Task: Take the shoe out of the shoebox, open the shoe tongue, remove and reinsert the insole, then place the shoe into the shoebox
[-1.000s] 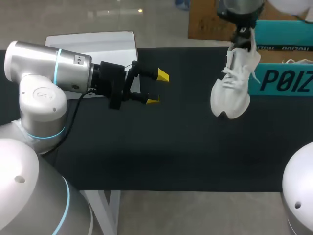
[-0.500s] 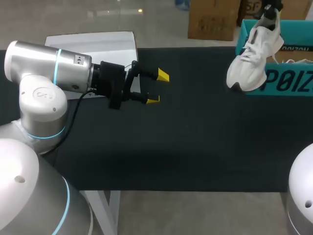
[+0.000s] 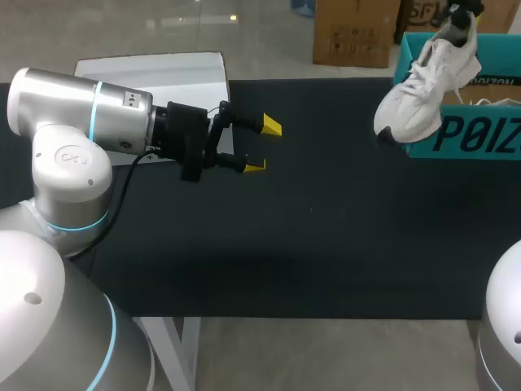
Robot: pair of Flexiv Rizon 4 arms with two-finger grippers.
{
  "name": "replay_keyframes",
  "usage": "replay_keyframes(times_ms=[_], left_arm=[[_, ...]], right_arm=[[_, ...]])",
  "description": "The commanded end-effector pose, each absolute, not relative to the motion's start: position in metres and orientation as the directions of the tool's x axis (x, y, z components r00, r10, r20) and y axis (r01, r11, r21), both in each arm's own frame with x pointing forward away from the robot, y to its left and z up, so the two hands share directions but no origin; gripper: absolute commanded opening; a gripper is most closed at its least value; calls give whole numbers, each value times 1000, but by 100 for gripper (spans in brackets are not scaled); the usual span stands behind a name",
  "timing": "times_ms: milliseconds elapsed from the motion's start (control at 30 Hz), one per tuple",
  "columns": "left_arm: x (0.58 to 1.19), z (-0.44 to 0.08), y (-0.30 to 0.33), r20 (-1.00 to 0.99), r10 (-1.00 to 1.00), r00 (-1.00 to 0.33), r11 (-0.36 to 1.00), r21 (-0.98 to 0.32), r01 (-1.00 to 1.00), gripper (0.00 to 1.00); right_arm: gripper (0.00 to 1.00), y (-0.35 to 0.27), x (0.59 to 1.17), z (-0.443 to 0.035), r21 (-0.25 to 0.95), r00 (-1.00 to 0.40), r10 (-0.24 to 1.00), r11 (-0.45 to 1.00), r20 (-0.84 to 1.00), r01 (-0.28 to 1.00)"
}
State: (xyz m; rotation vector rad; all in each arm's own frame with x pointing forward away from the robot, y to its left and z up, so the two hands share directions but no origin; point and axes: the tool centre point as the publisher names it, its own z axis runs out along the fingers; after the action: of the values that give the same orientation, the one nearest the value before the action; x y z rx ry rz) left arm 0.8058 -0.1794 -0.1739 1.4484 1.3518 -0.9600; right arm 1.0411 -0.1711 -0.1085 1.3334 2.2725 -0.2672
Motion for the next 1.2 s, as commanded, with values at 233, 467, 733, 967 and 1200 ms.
replay_keyframes(times_ms=[233, 467, 733, 967, 1200], left_arm=[[806, -174, -180, -951, 294, 99, 9, 106, 994, 100], [806, -174, -180, -951, 294, 99, 9, 106, 994, 100], [806, -174, -180, -951, 294, 99, 9, 106, 994, 100], [806, -174, -180, -951, 294, 99, 9, 106, 994, 100], [806, -174, -180, -951, 294, 99, 9, 106, 994, 100]], right_arm=[[0, -225, 1059, -99, 256, 111, 944, -30, -309, 966], [0, -251, 1079, -109, 286, 204, 925, -112, -319, 952], [0, -251, 1079, -109, 286, 204, 925, -112, -319, 952], [0, -264, 1086, -110, 310, 274, 901, -169, -336, 936], [0, -305, 1104, -117, 337, 412, 866, -312, -285, 889]])
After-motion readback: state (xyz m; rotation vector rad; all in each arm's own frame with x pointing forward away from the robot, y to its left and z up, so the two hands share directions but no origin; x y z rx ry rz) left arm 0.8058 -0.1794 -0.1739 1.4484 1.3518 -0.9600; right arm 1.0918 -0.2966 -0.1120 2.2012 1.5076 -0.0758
